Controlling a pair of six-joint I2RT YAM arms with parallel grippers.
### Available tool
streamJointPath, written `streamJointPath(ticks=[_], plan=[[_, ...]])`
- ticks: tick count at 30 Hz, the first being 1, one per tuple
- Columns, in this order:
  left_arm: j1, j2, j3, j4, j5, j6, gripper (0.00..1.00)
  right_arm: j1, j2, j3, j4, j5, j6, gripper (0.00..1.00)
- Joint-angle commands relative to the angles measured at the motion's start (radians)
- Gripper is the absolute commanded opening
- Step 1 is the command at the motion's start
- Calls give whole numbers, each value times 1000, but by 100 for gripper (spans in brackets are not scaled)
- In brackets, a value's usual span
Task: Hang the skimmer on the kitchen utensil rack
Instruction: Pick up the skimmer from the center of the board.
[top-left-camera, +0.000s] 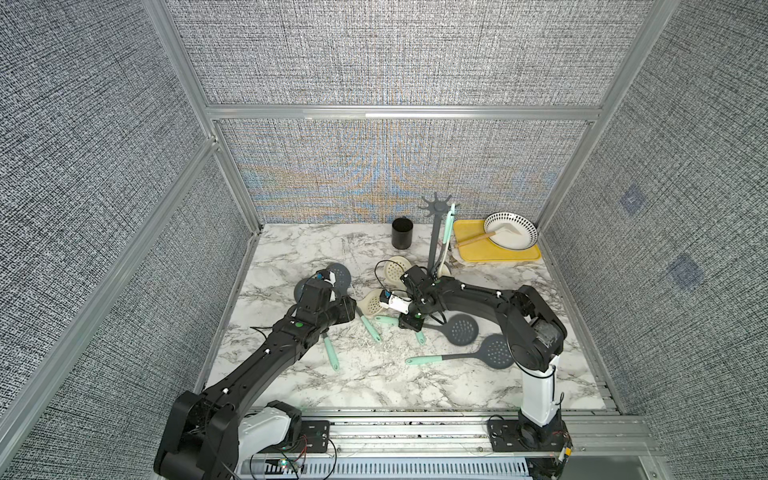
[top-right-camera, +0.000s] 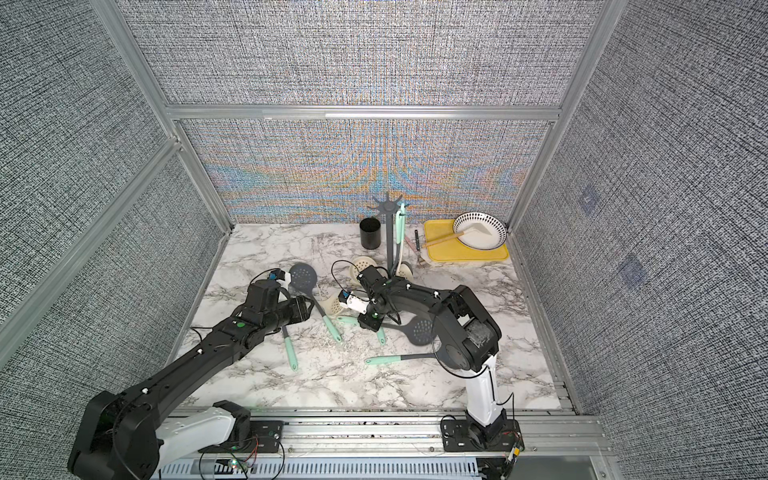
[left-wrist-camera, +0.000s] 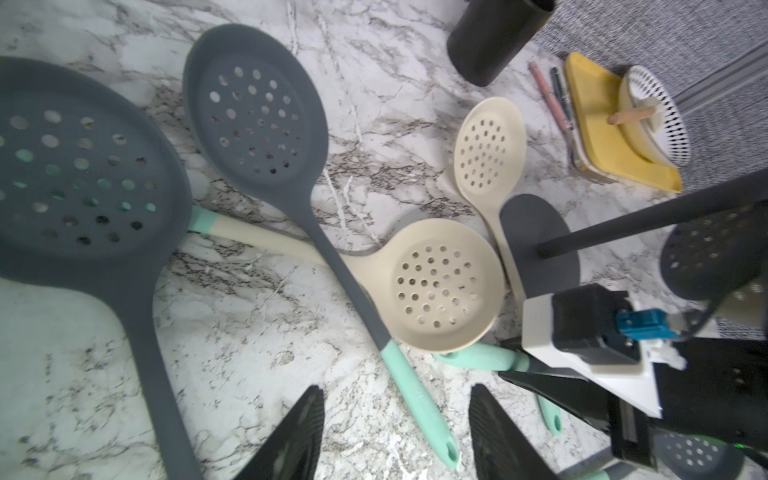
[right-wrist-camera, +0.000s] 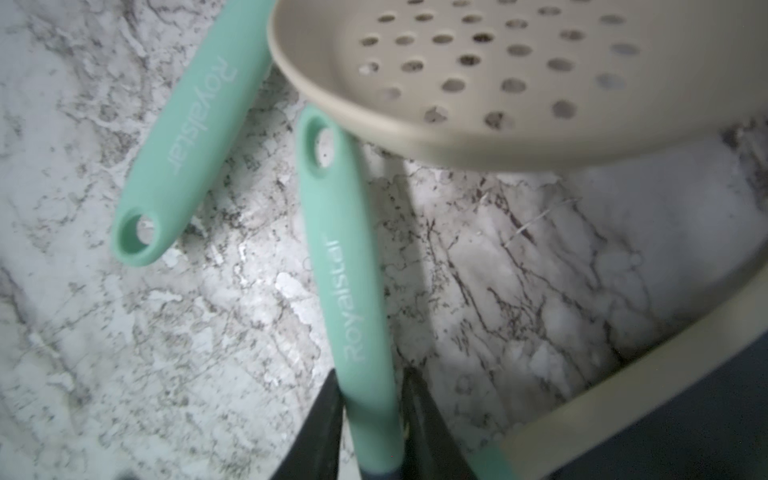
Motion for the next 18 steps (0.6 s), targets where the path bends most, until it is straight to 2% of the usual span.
streamJointPath(ticks=[1,4,8,13,16,18], plan=[[1,-54,1,49,64,-24,59,2,-69,-54,19,-56,22,16],[2,-116,25,18,85,-62,62,1,-180,-120,66,-72,46,9],[1,-179,34,52,155,-170,75,0,-362,-198,154,-65,107,0],[-12,-176,12,232,278,-269,80,-2,-514,-239,279,-112,221,0],[-48,-157,18,360,334,-272,87,-9,-567,-258,400,-179,357,0],[-66,-155,24,453,384,-257,91,-13,-616,-304,551,-229,495,0]])
